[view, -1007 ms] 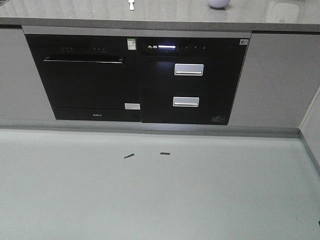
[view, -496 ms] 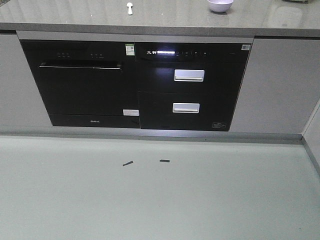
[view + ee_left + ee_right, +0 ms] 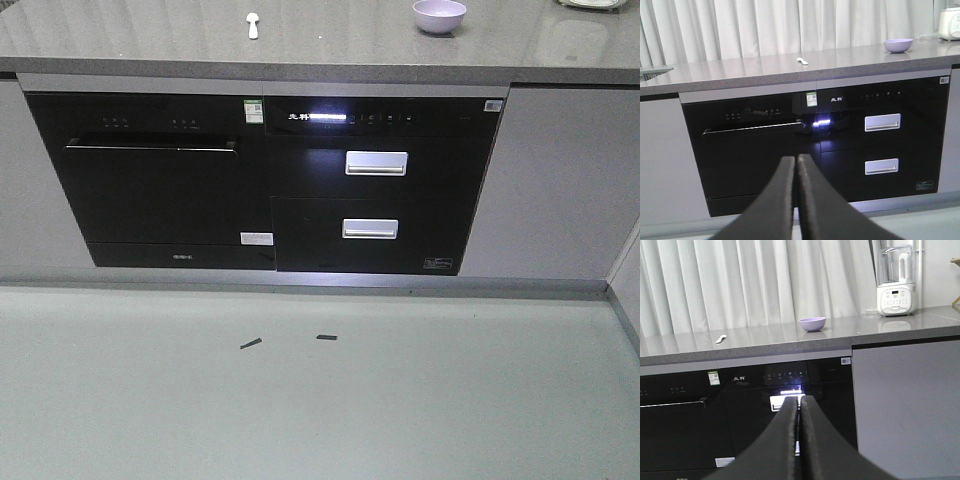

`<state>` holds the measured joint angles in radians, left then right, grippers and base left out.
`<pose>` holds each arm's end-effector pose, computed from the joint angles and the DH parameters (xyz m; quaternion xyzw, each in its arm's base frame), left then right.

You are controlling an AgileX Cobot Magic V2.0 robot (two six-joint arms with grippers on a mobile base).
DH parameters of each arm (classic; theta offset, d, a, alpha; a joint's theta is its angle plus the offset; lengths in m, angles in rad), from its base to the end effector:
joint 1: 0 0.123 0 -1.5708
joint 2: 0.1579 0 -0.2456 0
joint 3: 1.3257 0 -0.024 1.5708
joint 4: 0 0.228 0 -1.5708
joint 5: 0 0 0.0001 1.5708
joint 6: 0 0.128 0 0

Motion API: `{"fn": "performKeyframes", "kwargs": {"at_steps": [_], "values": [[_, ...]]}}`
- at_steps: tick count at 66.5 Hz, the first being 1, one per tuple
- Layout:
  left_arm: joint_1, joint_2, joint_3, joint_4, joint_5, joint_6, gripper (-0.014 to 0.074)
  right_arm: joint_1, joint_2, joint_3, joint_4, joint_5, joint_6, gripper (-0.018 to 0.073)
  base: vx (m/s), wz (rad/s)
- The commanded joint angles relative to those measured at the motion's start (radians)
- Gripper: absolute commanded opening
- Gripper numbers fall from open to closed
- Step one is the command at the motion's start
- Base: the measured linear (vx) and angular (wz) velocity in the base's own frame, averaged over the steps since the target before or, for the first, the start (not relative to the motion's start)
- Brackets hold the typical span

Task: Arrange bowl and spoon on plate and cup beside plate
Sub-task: 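Drive the base toward the counter with both grippers closed, then continue driving closer to the counter holding the spoon and bowl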

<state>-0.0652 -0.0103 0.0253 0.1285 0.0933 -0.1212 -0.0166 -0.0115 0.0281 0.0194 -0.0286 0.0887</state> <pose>0.1106 -0.0057 0.1968 0.0215 0.7139 -0.0162 0.6997 0.1101 -0.0019 0.2114 0.0420 0.6699 0.0337 0.7405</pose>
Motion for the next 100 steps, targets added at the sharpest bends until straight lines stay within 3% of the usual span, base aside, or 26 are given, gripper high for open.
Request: {"fn": "performKeyframes", "kwargs": {"at_steps": [1,100], "values": [[0.0,0.005,-0.007,-0.001,-0.075,-0.007,-0.0006,-0.005,-0.01,0.003,-0.004,-0.078,-0.009,-0.0003,0.13,-0.02],[0.0,0.005,-0.007,-0.001,-0.075,-0.007,-0.0006,-0.005,-0.01,0.003,-0.004,-0.078,-0.009,-0.0003,0.11,-0.02]]}}
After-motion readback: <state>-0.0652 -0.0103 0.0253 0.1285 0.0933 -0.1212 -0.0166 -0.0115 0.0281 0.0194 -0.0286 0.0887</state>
